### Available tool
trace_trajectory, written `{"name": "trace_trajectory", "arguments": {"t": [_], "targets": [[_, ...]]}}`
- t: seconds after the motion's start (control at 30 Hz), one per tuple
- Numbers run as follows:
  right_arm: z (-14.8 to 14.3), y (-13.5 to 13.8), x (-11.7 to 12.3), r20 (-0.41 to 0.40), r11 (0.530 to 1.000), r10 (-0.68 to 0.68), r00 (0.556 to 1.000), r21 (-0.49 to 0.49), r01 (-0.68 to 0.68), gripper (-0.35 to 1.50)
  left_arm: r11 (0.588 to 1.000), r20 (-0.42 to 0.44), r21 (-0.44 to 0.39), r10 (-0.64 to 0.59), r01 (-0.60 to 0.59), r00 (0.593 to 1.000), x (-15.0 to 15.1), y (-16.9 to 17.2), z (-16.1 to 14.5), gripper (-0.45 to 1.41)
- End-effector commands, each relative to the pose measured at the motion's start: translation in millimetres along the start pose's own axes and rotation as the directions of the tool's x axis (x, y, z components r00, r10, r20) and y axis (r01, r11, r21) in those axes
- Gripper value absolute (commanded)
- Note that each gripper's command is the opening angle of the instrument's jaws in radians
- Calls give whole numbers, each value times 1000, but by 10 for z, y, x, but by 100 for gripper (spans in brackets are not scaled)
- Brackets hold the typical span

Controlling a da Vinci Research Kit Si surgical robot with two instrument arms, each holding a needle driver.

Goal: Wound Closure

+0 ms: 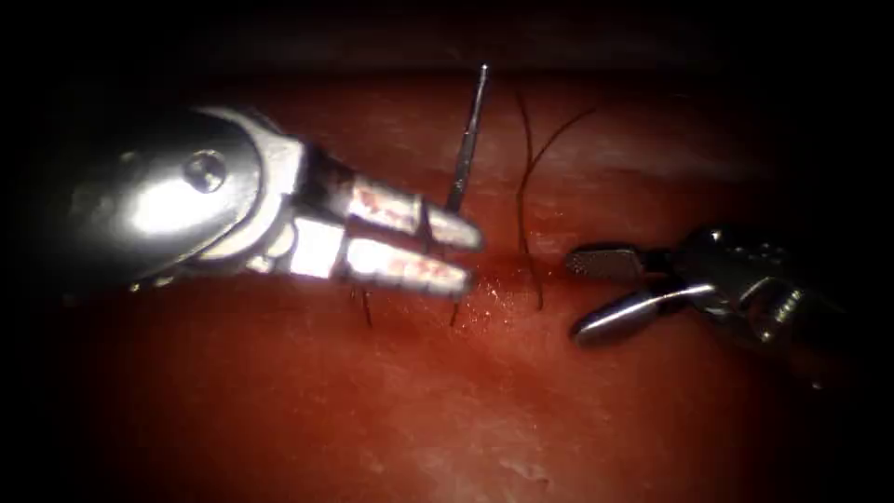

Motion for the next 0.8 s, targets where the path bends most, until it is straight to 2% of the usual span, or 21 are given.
{"name": "trace_trajectory", "arguments": {"t": [0.03, 0.2, 0.33, 0.37, 0.4, 0.43, 0.5, 0.67, 0.8], "targets": [[12, 5, -1, -9, 1000, 3, 1000, -9, -3, 106, 1000, -2, -2, 2, -2, 1000, -3, -4, 5, -35], [27, 3, -4, -10, 1000, 5, 1000, -19, -5, 103, 1000, -2, -1, 1, -1, 1000, -1, -3, 4, -35], [33, -1, -4, -3, 1000, 8, 1000, -1, -8, 66, 1000, -6, -5, -3, 3, 1000, 4, -3, 2, -35], [34, -3, -4, 5, 1000, 9, 1000, 12, -9, 43, 1000, -6, -5, -3, 3, 1000, 4, -3, 1, -35], [34, -4, -5, 19, 999, 9, 1000, 37, -9, 1, 1000, -7, -5, -4, 4, 1000, 5, -3, 1, -35], [34, -5, -5, 33, 998, 8, 999, 62, -10, -31, 1000, -7, -6, -4, 4, 1000, 5, -3, 0, -35], [34, -5, -6, 57, 994, -3, 998, 109, -3, -35, 1000, -7, -6, -5, 5, 1000, 5, -2, -2, -35], [33, -10, -10, 75, 989, -19, 997, 145, 8, -35, 1000, -8, -9, -5, 5, 1000, 5, 0, -6, -35], [28, -28, -9, 85, 987, -17, 996, 164, 3, -35, 1000, -8, -12, -3, 3, 1000, 3, 2, -12, -35]]}}
